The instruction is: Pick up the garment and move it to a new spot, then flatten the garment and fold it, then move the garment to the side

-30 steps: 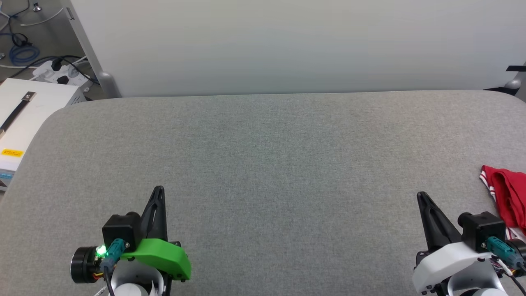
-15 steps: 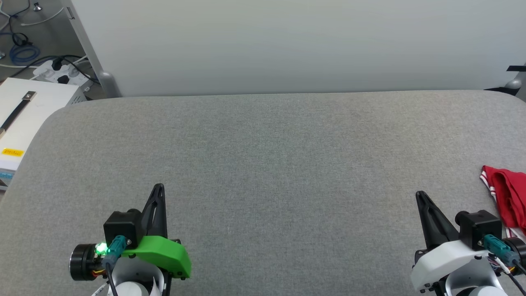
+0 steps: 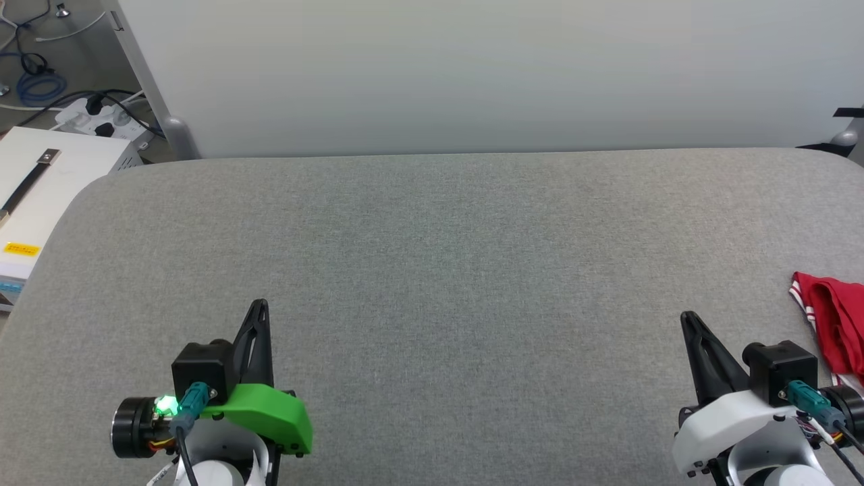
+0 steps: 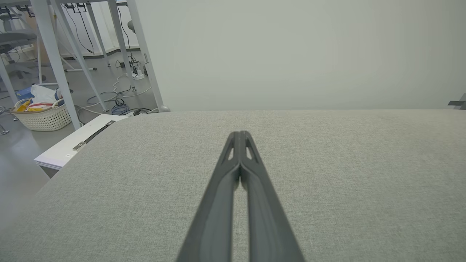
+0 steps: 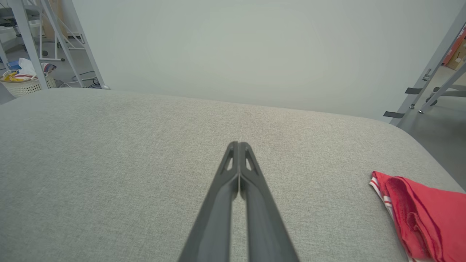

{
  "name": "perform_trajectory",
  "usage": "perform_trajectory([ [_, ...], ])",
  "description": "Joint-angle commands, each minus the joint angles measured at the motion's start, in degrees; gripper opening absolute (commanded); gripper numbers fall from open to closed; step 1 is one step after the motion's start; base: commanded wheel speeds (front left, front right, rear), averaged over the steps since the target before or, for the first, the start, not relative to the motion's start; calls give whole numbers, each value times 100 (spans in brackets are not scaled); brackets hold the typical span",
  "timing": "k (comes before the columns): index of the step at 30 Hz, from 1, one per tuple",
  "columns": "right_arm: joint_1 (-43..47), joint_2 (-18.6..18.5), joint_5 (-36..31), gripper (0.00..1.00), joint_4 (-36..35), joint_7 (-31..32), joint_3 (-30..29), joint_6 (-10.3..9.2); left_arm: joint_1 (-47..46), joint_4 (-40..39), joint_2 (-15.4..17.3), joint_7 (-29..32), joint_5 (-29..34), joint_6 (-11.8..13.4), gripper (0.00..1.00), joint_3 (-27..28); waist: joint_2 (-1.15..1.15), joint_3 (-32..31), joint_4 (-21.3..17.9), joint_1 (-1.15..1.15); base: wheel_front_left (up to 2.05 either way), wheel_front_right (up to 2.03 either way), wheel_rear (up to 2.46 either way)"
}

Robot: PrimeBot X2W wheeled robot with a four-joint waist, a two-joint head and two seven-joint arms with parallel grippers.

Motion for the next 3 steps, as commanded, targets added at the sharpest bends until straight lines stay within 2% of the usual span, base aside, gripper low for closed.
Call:
perform_trajectory([
  [1, -108, 23, -65, 0, 34, -32, -13, -3, 90, -50, -45, 31, 88, -33, 0, 43, 0, 0, 1, 0, 0, 0, 0],
  [3, -118, 29, -82, 0, 48, -32, -14, -3, 92, -63, -63, 54, 126, -47, 0, 67, 0, 1, 2, 0, 0, 0, 0],
])
